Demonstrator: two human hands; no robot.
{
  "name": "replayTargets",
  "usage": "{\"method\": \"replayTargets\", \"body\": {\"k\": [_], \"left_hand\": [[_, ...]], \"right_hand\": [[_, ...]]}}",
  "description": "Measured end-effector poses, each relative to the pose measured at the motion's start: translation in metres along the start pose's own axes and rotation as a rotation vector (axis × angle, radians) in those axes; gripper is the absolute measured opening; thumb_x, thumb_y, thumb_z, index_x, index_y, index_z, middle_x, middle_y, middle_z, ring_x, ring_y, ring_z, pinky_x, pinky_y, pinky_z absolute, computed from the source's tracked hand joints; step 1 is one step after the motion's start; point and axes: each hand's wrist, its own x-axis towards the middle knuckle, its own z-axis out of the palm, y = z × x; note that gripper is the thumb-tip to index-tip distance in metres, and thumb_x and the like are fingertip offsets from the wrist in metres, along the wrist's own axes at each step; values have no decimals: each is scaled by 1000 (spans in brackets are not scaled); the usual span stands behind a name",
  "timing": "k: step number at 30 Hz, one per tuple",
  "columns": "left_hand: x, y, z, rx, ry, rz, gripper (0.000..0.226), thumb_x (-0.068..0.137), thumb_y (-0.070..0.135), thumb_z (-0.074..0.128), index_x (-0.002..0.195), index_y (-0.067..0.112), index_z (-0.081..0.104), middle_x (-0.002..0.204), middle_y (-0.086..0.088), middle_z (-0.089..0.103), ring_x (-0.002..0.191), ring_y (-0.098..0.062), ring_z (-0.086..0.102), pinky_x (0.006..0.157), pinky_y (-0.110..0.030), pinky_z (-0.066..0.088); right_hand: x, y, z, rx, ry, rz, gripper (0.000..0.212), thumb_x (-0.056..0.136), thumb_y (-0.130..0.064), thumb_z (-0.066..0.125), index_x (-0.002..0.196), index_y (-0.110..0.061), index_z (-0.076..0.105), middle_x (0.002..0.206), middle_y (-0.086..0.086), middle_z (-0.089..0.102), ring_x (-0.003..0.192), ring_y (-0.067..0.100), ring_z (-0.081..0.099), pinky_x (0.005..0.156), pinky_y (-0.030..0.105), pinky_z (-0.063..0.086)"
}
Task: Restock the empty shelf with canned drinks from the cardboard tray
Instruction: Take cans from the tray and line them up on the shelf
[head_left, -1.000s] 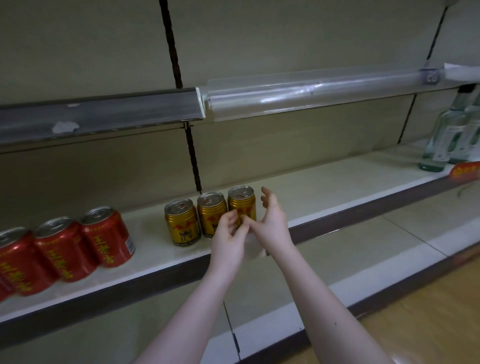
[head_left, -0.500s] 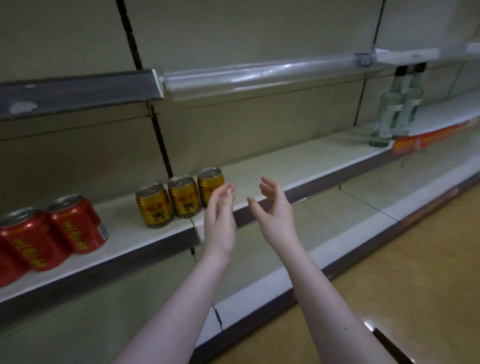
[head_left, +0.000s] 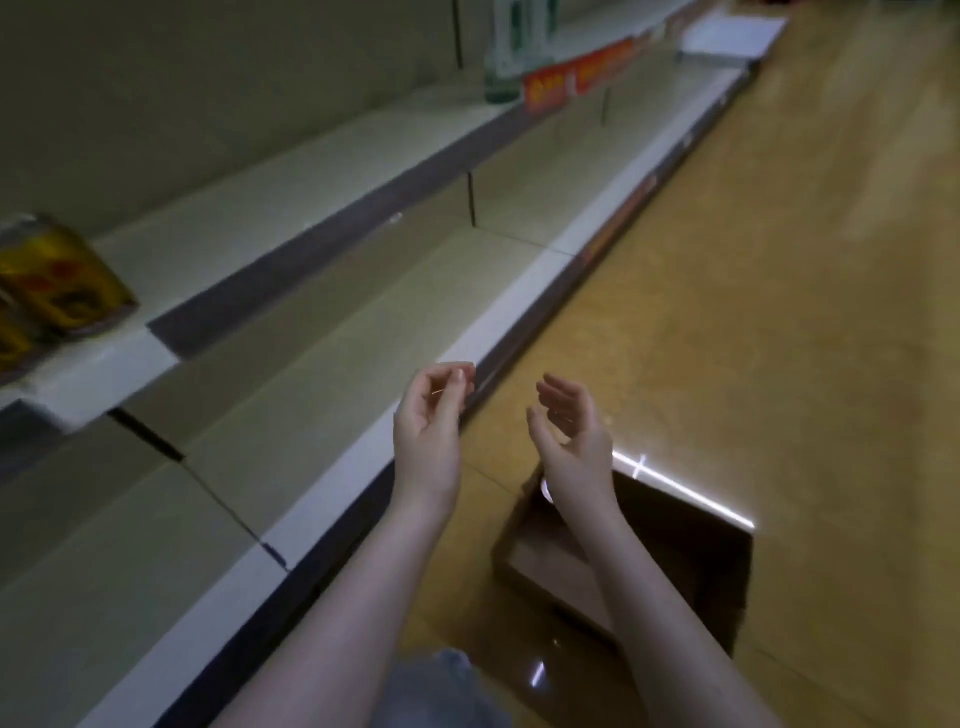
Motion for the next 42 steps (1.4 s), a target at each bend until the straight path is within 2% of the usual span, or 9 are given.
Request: {"method": "replayTargets", "body": {"k": [5,8,13,18,22,27,32,37,42], "left_hand": [[-9,-36,31,109,-128,-30,17,93,16,52,104,11,63,103,2,67,101,-10,62,93,-30,50],[-10,-54,42,178,-206,-49,17,93,19,51,104,17,63,102,8,67,98,-4,62,89,-23,51],[-12,-76,47,184,-256,-106,19,95,13,45,106,15,61,99,5,67,94,-4,63,82,-13,51],[-8,-93,44,184,-253,-150,20,95,13,44,107,17,61,98,6,67,92,-1,63,76,-8,49],[4,-101,35,221,-279,-150,20,95,15,45,107,19,61,99,7,68,93,0,63,79,-10,49],[11,-109,28,238,-298,-148,20,93,14,47,107,21,61,99,9,68,94,0,63,82,-13,51],[15,-116,23,240,-303,-175,19,93,15,49,105,24,60,99,10,68,95,0,63,85,-15,51],[21,-123,21,270,-305,-160,18,93,16,49,104,27,59,99,12,67,95,0,62,84,-16,51],[20,-138,28,300,-333,-200,19,93,15,50,106,26,59,100,11,65,97,-3,62,87,-23,51]], "right_hand": [[-7,70,-29,-21,83,187,33,89,-16,60,120,-26,52,116,-7,60,113,9,57,100,35,48],[-7,106,-36,-64,121,287,32,89,-16,59,120,-23,53,116,-4,61,111,9,57,97,30,48],[-2,155,-37,-172,199,435,24,93,-21,53,116,-18,57,107,-7,59,98,7,55,81,22,45],[13,207,-28,-175,226,652,25,94,-22,50,116,-12,56,106,3,59,94,19,59,74,29,46],[24,238,-14,-138,259,799,29,92,-24,54,118,-10,54,111,11,62,98,28,64,88,44,53],[33,256,1,-143,271,830,27,89,-21,60,112,-7,56,106,12,63,89,29,68,83,47,56],[40,259,6,-106,326,892,23,90,-13,59,111,-8,53,82,-1,57,61,17,65,74,42,59],[41,261,7,-205,274,850,26,92,-11,54,117,-7,49,97,11,63,56,14,64,67,35,59],[38,260,8,-238,270,808,22,92,-10,52,113,-7,51,88,7,63,55,13,64,67,34,58]]}}
